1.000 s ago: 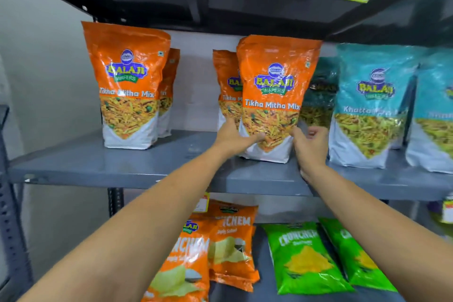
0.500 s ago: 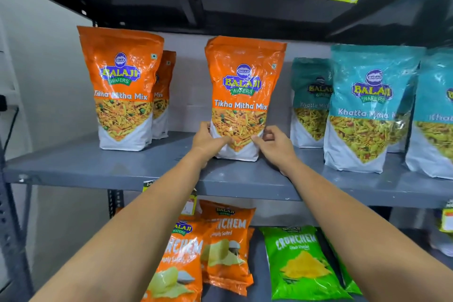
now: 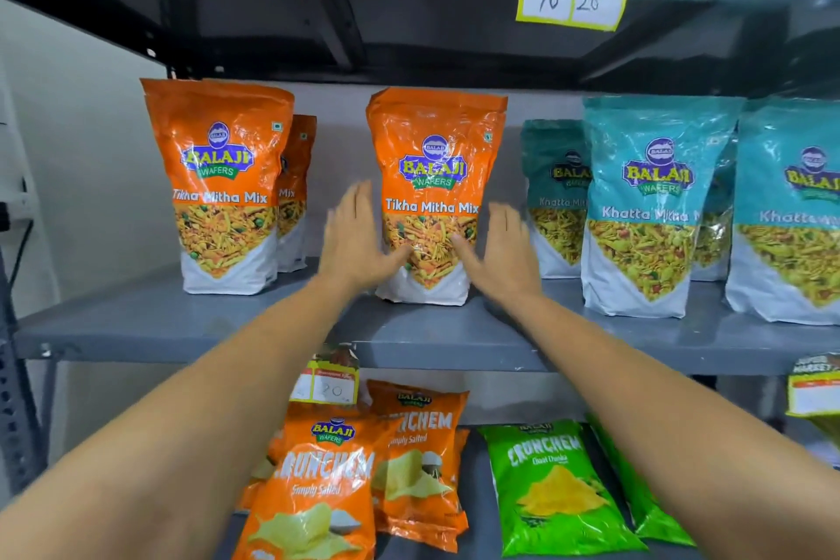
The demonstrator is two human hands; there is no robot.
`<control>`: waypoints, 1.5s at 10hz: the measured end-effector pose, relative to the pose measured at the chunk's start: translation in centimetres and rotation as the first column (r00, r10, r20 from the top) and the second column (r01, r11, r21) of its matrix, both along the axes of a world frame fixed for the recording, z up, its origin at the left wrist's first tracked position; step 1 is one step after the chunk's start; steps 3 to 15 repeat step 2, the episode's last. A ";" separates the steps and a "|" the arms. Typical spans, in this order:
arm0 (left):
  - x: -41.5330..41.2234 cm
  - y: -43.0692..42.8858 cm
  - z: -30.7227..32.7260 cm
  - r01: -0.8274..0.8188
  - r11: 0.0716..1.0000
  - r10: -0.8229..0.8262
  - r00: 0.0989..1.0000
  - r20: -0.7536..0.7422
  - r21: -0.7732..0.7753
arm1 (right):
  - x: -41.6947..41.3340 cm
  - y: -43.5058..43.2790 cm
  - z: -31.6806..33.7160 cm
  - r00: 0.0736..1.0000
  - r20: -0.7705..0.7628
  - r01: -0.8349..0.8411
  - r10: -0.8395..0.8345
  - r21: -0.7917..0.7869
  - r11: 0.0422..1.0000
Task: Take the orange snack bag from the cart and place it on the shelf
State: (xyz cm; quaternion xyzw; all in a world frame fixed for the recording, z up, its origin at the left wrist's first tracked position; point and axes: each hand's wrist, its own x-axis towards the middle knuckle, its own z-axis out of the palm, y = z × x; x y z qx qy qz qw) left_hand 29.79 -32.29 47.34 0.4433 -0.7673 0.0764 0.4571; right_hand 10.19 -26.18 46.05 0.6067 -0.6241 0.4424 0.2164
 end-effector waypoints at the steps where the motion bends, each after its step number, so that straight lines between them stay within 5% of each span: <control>1: 2.7 0.5 4.7 -0.160 0.899 0.248 0.953 0.174 -0.408 | 1.2 1.6 5.4 0.939 -0.302 0.078 -0.163 -0.273 0.959; 2: 3.7 0.9 7.7 -0.256 0.826 0.417 0.877 0.240 -0.502 | 1.7 2.1 9.5 0.870 -0.428 0.142 -0.245 -0.258 0.956; 15: 3.7 0.9 7.7 -0.256 0.826 0.417 0.877 0.240 -0.502 | 1.7 2.1 9.5 0.870 -0.428 0.142 -0.245 -0.258 0.956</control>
